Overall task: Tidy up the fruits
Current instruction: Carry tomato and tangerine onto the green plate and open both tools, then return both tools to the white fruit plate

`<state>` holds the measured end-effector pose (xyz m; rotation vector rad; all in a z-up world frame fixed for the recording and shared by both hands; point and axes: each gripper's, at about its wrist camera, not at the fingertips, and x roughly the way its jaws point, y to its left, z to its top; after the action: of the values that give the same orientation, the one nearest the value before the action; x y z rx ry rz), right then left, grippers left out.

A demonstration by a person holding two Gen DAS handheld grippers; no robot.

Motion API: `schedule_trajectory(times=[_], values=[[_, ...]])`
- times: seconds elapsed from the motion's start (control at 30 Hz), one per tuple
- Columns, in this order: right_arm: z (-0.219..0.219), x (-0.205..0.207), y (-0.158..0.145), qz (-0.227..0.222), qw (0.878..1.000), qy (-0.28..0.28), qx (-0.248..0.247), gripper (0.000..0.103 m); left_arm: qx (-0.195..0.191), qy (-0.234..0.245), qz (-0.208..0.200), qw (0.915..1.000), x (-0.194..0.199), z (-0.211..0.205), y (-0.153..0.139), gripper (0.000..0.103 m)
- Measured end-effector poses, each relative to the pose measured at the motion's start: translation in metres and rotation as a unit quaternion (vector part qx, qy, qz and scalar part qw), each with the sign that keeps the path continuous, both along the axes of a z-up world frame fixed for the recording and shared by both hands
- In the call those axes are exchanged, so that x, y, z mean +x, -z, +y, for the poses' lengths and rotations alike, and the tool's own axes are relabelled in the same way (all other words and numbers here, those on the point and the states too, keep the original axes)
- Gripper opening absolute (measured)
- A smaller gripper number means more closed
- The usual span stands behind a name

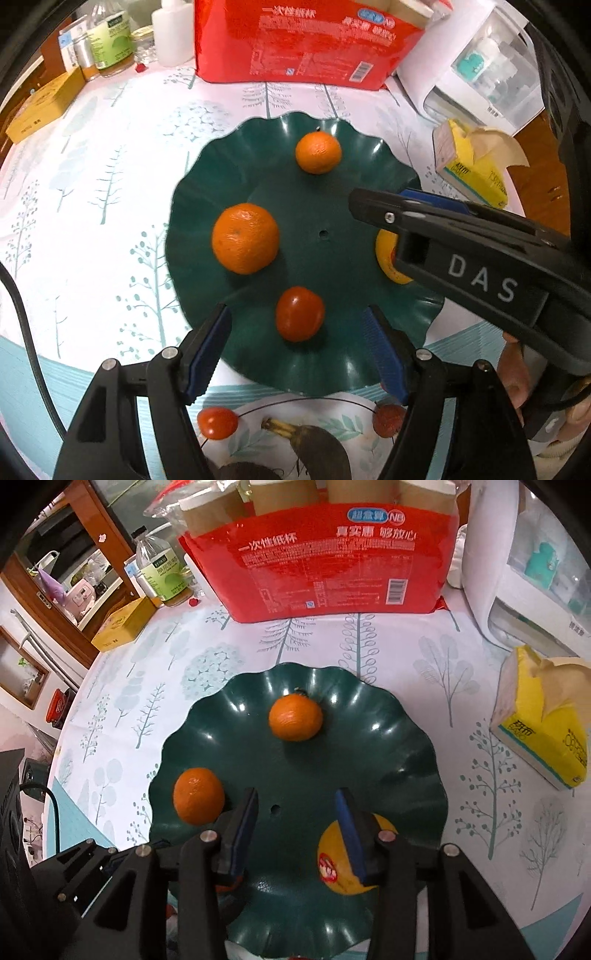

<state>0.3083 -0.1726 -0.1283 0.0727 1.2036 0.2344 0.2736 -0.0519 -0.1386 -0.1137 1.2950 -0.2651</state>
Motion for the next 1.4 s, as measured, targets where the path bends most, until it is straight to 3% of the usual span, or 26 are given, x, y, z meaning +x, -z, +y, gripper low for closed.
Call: schedule_trajectory(times=[0.47, 0.7, 0.87, 1.17, 1.3, 1.4], values=[[0.002, -0.060, -0.083, -0.063, 0.998, -0.010, 0.002, 0.044, 0.015, -0.056, -0.111, 0.9921, -0.067, 0.046, -0.115, 0.072], [0.005, -0.120, -0.147, -0.114, 0.993, -0.034, 0.003, 0.044, 0.011, -0.089, -0.166, 0.9820, -0.122, 0.063, -0.174, 0.076], [0.002, -0.170, -0.185, -0.151, 0.987, -0.048, 0.008, 0.044, 0.029, -0.095, -0.220, 0.9704, -0.173, 0.063, -0.211, 0.081], [0.001, -0.236, -0.198, -0.173, 0.982, -0.072, 0.022, 0.044, 0.057, -0.090, -0.259, 0.9598, -0.235, 0.060, -0.232, 0.086], [0.004, -0.256, -0.185, -0.168, 0.982, -0.080, 0.021, 0.044, 0.073, -0.087, -0.270, 0.9559, -0.257, 0.063, -0.222, 0.087], [0.009, -0.266, -0.171, -0.158, 0.983, -0.087, 0.014, 0.044, 0.079, -0.080, -0.260, 0.9589, -0.264, 0.064, -0.199, 0.087]])
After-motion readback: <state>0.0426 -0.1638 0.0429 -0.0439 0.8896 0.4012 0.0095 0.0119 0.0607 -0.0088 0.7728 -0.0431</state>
